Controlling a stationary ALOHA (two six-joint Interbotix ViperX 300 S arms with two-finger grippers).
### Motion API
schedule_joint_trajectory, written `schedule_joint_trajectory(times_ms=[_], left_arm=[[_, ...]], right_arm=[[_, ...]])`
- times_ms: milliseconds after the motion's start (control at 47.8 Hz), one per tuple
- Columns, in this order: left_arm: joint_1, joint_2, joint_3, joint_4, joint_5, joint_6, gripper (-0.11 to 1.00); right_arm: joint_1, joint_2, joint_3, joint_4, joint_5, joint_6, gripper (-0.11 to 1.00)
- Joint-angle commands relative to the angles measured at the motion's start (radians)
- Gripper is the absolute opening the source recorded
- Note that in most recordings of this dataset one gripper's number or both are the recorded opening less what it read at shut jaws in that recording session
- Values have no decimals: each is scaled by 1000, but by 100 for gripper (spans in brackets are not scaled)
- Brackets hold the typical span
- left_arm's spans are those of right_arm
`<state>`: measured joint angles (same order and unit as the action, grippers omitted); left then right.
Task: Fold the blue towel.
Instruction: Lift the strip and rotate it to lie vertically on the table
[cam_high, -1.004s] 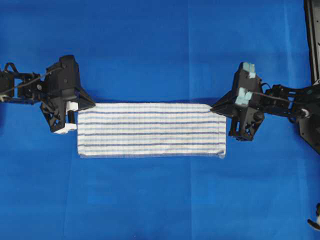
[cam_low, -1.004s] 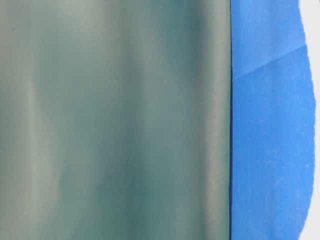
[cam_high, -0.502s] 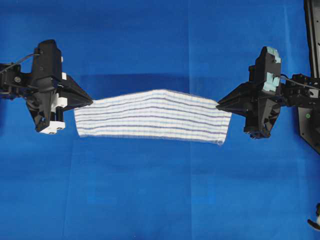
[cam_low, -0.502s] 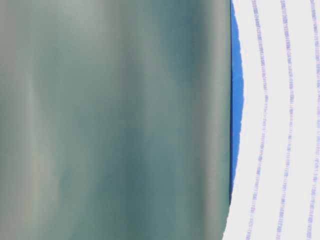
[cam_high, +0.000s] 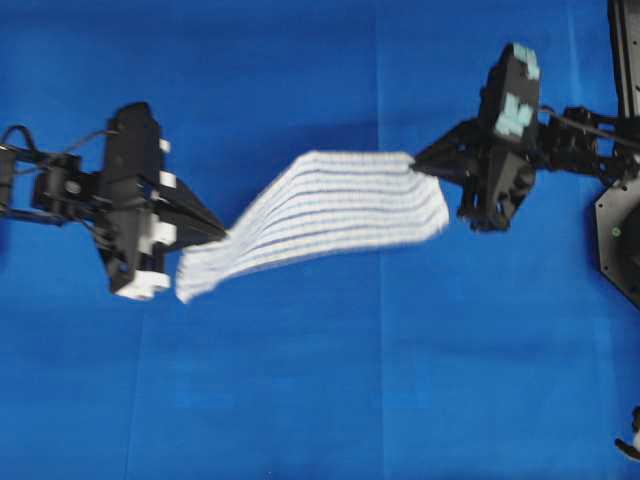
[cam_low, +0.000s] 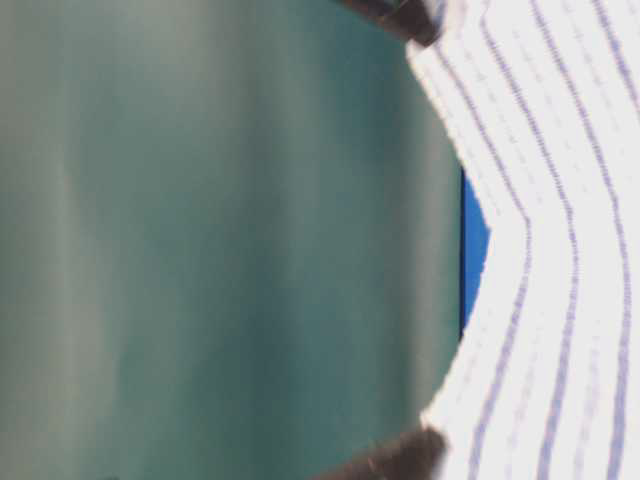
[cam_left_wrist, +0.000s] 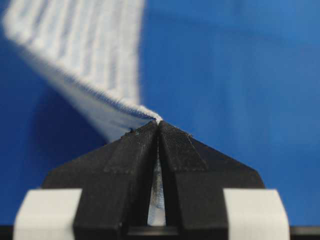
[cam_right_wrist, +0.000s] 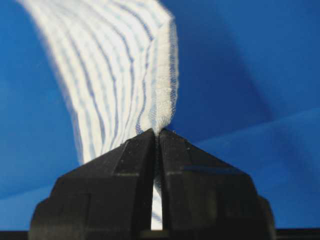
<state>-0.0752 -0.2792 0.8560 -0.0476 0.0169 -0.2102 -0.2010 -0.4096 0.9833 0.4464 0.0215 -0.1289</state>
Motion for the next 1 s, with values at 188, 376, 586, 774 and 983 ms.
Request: schedule_joint_trajectory(times_ms=[188,376,586,774,983], left_arm=[[-41,140,-209,-5,-26,-46,1],[-57,238,-328,-5,-34,-48,1],[-66,337,-443,-3,-91,-49,1],[-69,414,-534,-5,-103,-55,1],[-75,471,-598,-5,-103,-80,1]], right_arm=[[-95,-5,-101,-86,71,-3,3],[-160,-3,-135,-147,78,-2,3],[-235,-5,-155,-198,109,-2,3],[-275,-3,-172,-245,118,-2,3],[-311,2,-183,-273,114,-3,3]])
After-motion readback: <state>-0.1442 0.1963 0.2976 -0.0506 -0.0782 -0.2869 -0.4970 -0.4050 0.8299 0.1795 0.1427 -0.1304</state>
